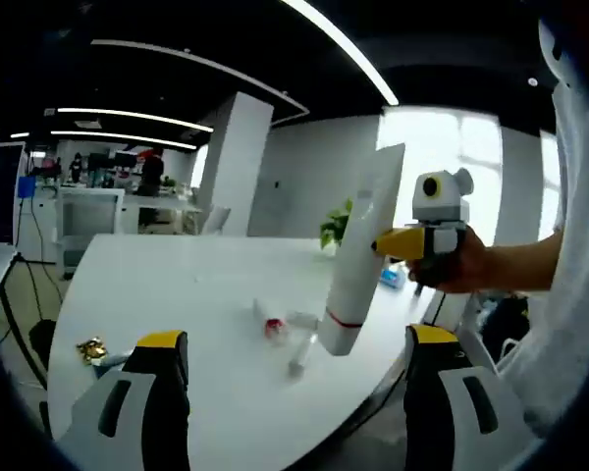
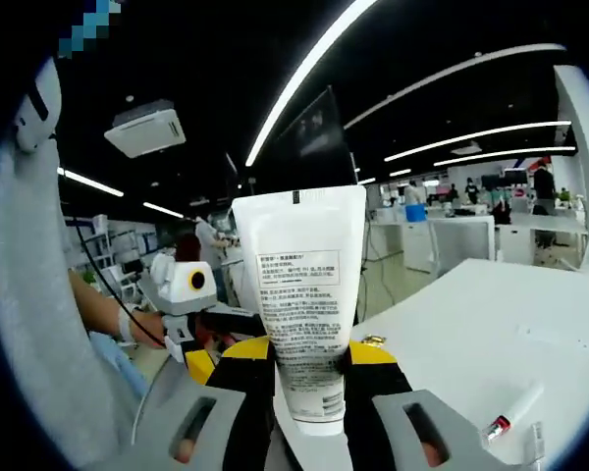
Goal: Arrange the skincare products in the storage area until every visible bottle or jar stands upright without overlapping.
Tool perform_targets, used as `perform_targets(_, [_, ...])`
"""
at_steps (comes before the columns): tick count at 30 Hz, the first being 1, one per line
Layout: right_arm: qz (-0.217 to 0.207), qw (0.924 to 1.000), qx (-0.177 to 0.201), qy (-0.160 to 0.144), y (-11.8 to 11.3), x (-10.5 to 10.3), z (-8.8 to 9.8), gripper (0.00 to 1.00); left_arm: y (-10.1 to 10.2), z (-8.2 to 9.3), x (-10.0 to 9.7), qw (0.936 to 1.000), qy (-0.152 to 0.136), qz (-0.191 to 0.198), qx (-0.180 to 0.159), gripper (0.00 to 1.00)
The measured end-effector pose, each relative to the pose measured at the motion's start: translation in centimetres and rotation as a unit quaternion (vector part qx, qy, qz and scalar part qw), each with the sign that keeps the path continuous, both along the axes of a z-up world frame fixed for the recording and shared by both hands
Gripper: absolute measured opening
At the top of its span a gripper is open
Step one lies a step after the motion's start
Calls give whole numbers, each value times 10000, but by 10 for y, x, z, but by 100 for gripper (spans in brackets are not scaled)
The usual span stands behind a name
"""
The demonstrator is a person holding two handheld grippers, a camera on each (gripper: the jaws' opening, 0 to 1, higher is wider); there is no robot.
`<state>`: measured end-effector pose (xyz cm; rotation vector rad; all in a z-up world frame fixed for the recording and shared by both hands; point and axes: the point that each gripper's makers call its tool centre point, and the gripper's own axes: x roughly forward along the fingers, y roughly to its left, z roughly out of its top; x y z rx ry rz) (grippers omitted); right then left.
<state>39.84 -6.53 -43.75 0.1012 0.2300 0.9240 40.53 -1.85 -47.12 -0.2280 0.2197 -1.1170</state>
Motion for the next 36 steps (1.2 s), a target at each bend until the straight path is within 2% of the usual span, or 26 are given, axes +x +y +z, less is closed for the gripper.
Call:
perform_targets(1, [109,9999,10,14,4,-3,0,19,-3,5,-3,9997,-164,-78,-132,80])
perform_targets(2, [219,9998,22,14,8,-6,1,19,-4,5,-4,9997,-170,-102,-158,79])
perform_targets(5, [452,9989,54,65,15,-14,0,20,-11,1,-13,9993,59,-230,-280,83])
perform_targets(7, [674,9976,126,98,21,-21,1,20,-16,2,-23,9982,69,-524,-294,80])
perform_targets(9, [939,9952,246,149,29,-30,3,20,-20,7,-36,9947,285,-872,-474,75])
perform_targets(11, [1153,9929,262,158,35,-36,3,20,-22,10,-40,9924,467,-957,-620,69])
perform_targets(14, [1460,9886,303,216,42,-45,5,20,-23,15,-46,9901,490,-1085,-746,65])
perform_targets(17, [1771,9827,449,302,49,-55,9,20,-26,16,-53,9870,593,-1243,-824,67])
perform_targets(20, [1908,9798,510,319,53,-58,11,20,-28,16,-60,9846,573,-1433,-822,64])
perform_targets(22, [1993,9779,540,318,55,-61,12,20,-30,22,-73,9773,579,-1780,-995,52])
perform_targets(23, [2051,9766,553,335,57,-62,12,20,-30,23,-76,9756,570,-1864,-1011,39])
perform_targets(24, [2123,9747,596,380,58,-65,13,20,-29,19,-69,9803,574,-1652,-922,37])
perform_targets(25, [2116,9750,576,367,58,-65,13,21,-30,21,-73,9773,558,-1793,-981,34])
perform_targets(29, [2108,9749,590,415,57,-66,11,21,-28,24,-71,9765,589,-1766,-1088,34])
perform_targets(30, [2123,9745,586,426,58,-67,10,21,-28,22,-72,9753,686,-1812,-1061,34])
perform_targets(34, [2222,9723,540,490,60,-73,4,21,-29,17,-80,9734,735,-1972,-899,33])
perform_targets(36, [2309,9689,648,606,63,-77,3,21,-27,16,-86,9704,767,-2128,-843,32])
